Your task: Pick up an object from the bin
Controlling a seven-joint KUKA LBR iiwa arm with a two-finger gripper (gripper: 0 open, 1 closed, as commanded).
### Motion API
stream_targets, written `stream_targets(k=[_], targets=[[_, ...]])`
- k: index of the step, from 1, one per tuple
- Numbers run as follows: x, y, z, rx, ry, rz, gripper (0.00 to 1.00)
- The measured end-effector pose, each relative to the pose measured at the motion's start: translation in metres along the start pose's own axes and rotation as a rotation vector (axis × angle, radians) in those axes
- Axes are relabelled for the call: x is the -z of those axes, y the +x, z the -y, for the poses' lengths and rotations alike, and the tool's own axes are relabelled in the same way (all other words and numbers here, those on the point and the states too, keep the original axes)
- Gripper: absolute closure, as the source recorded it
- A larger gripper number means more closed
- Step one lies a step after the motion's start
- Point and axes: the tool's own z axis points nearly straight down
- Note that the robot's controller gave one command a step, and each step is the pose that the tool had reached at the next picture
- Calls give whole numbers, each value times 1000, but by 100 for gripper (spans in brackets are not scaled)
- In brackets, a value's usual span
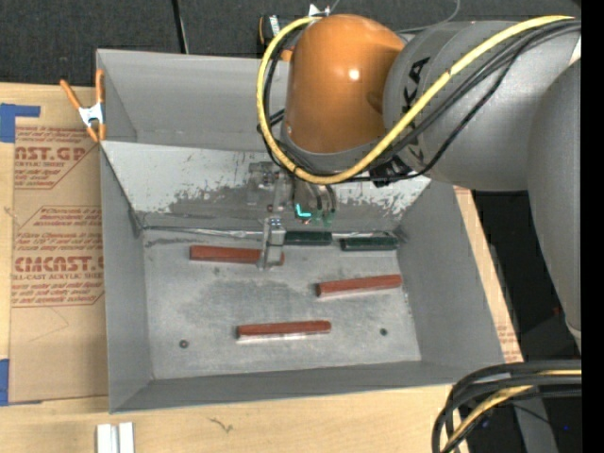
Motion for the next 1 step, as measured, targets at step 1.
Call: stream_targets(k=[1], targets=[[-161,39,23,59,0,3,0]])
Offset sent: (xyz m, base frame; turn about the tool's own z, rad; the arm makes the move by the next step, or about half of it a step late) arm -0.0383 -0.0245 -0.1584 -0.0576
